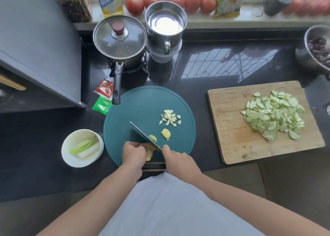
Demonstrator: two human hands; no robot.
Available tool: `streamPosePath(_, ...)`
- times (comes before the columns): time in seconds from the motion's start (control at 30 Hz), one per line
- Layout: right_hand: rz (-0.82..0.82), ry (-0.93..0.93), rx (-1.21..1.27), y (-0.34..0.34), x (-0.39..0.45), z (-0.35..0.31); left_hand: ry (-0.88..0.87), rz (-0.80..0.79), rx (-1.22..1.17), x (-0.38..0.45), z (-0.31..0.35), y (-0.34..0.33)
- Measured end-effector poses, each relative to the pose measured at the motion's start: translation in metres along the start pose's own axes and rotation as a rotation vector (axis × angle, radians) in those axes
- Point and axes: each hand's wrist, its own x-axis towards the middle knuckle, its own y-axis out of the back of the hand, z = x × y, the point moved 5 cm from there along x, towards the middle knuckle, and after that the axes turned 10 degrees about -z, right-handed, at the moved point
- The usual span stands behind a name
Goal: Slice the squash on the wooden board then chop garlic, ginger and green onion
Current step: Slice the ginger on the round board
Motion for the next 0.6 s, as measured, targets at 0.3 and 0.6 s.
streamPosePath(0.3,0.1,-0.068,0.158,0.0,-0.005,0.017,-0.058,0.044,0.02,-0.007,-0.003,-0.001)
streamPosePath(0.6,0.026,-0.023,0.036,0.007,-0.012,0.0,-0.048,0.045,-0.036,-0.008,-0.002,-0.004)
